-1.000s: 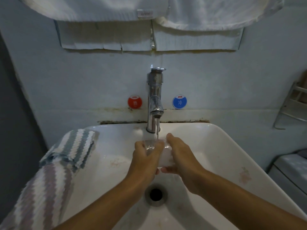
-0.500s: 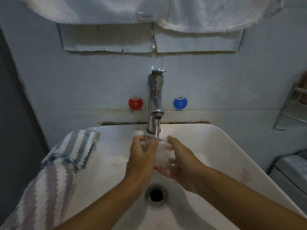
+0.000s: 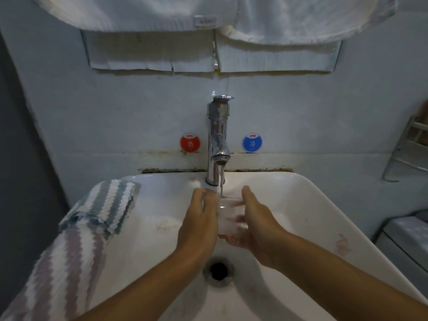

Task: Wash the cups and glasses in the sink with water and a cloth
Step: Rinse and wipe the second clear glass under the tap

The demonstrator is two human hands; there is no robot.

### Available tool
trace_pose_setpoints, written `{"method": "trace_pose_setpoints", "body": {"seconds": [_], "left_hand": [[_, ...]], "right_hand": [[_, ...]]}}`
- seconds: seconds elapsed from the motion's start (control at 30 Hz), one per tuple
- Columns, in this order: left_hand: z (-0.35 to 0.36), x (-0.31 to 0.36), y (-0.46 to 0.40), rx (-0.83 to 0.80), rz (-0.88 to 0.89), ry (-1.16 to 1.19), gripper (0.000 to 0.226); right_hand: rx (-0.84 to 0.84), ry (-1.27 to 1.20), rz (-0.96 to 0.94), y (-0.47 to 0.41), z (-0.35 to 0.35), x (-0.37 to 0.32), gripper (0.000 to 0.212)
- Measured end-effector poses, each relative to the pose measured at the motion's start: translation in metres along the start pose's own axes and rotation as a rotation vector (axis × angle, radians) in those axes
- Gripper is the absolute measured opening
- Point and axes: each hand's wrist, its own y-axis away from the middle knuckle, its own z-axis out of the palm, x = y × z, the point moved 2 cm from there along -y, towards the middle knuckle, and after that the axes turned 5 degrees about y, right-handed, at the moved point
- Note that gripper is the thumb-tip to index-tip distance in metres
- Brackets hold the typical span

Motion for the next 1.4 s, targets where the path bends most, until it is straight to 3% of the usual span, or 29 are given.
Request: {"method": "trace_pose_setpoints", "body": {"seconds": [0.1,0.17,0.33,0.47,0.63,0.73,0.83,0.9,1.03,1.13,1.27,1.4], "left_hand": [[0.0,0.001,0.001,0.004,-0.04,0.047,0.027],[-0.002,0.005,0.003,-0.019,-0.039,0.059,0.022],[-0.002,0.01,0.004,-0.047,-0.109,0.132,0.016],[0.0,0.01,0.001,-0.006,-0.11,0.128,0.02],[0.0,0.01,0.003,0.016,-0.078,0.127,0.018],[-0.002,0.01,0.002,-0.016,-0.154,0.134,0.026],[-0.005,0.011,0.001,-0.067,-0.242,0.216,0.031],[-0.005,0.01,0.0,-0.05,-0.239,0.232,0.027],[-0.004,0.006,0.0,0.011,-0.214,0.187,0.027],[0.0,0.001,-0.002,0.005,-0.181,0.145,0.026],[-0.001,0.003,-0.005,-0.008,-0.211,0.132,0.028],[-0.003,0.004,-0.004,-0.03,-0.193,0.153,0.024]], "right_hand": [[0.006,0.083,-0.079,-0.003,0.001,0.001,0.038],[-0.012,0.109,-0.121,-0.005,0.001,0.003,0.046],[0.024,0.053,-0.12,-0.004,0.003,0.003,0.032],[0.037,0.052,-0.077,-0.002,0.002,-0.004,0.042],[-0.031,0.151,-0.146,0.002,0.001,-0.007,0.033],[-0.046,0.147,-0.241,-0.001,0.002,-0.003,0.038],[-0.004,0.191,-0.304,-0.005,0.003,-0.003,0.023],[-0.002,0.18,-0.265,-0.004,0.005,-0.003,0.02],[-0.032,0.134,-0.074,0.002,0.006,-0.004,0.038],[-0.051,0.143,-0.116,0.001,0.004,-0.001,0.028],[-0.035,0.121,-0.203,-0.005,0.001,0.001,0.035],[0.013,0.108,-0.159,-0.007,0.003,0.002,0.031]]}}
